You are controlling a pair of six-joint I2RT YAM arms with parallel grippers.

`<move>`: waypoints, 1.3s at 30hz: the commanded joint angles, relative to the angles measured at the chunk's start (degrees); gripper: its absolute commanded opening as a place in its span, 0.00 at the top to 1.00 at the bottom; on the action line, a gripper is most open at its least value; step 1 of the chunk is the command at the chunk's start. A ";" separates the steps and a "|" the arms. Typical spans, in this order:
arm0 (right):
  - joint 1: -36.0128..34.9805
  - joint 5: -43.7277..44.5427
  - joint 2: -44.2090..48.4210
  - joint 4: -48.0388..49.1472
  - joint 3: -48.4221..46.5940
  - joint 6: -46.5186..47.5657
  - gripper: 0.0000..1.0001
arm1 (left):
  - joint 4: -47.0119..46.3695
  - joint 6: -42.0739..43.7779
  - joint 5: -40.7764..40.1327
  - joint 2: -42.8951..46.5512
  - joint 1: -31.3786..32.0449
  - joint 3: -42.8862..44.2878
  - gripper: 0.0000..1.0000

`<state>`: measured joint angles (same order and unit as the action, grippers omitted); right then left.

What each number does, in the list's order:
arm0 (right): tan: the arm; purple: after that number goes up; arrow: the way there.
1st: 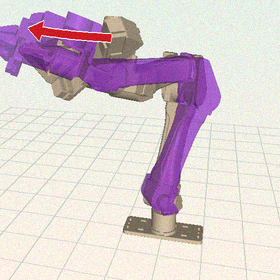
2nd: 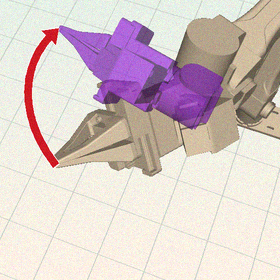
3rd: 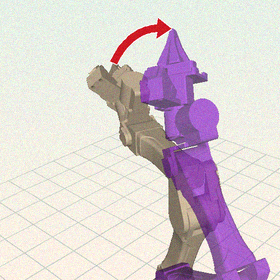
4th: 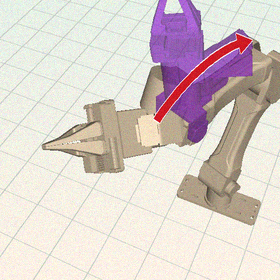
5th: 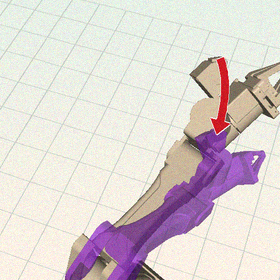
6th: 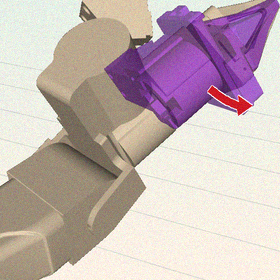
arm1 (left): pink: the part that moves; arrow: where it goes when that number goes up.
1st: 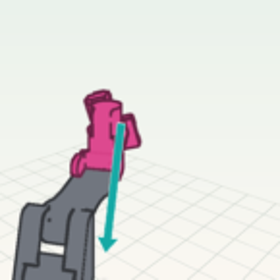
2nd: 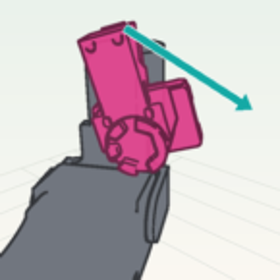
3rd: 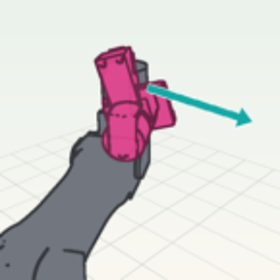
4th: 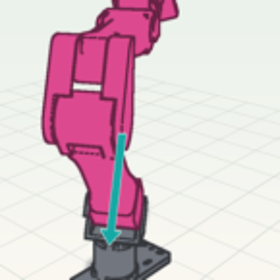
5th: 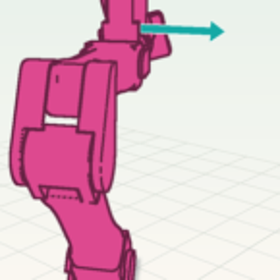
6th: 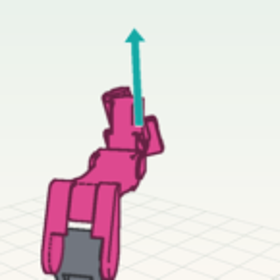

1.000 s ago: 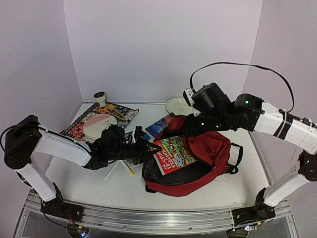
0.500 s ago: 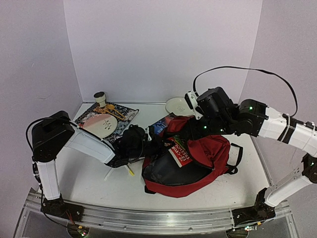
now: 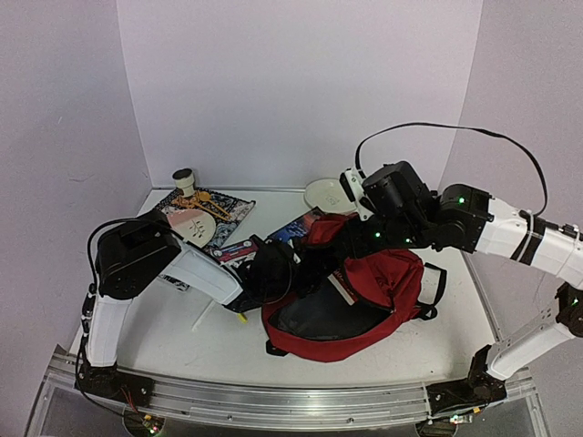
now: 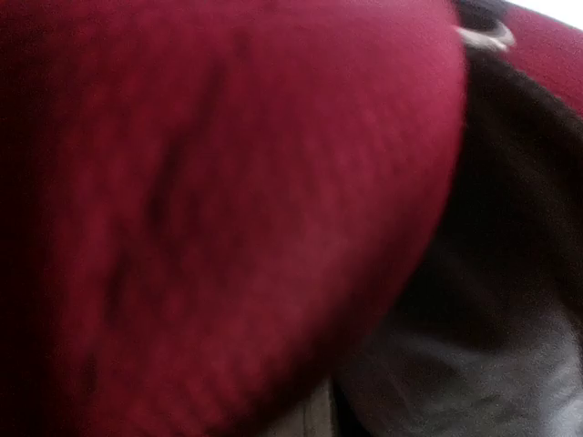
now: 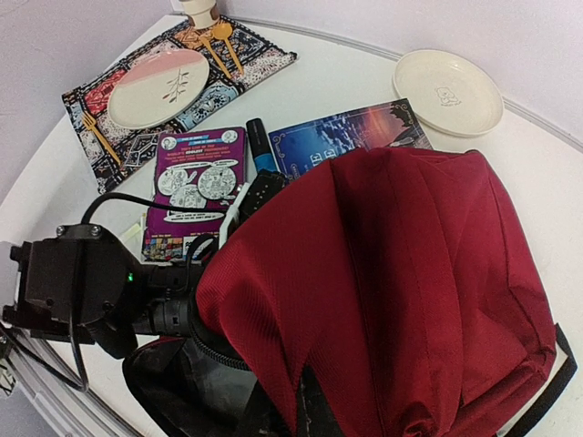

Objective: Pack the student bag
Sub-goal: Place the book in the largest pocket of the bag.

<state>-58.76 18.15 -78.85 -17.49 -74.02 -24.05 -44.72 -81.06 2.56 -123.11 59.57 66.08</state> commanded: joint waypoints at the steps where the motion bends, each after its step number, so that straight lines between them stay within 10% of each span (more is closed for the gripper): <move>1: -0.10 1.15 2.38 2.81 0.43 0.14 1.00 | -6.66 2.30 -1.82 -0.41 0.35 2.75 0.58; 12: -0.08 3.34 4.05 2.81 1.74 0.69 1.00 | 7.75 13.99 -8.99 3.31 2.31 3.76 0.35; 39: 1.17 16.57 7.88 -3.14 7.11 0.15 1.00 | 32.05 33.07 -22.82 15.39 7.93 5.55 0.14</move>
<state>-58.48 29.11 -73.45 -18.67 -68.33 -23.83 -13.01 -50.61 -18.82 -114.86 67.35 73.29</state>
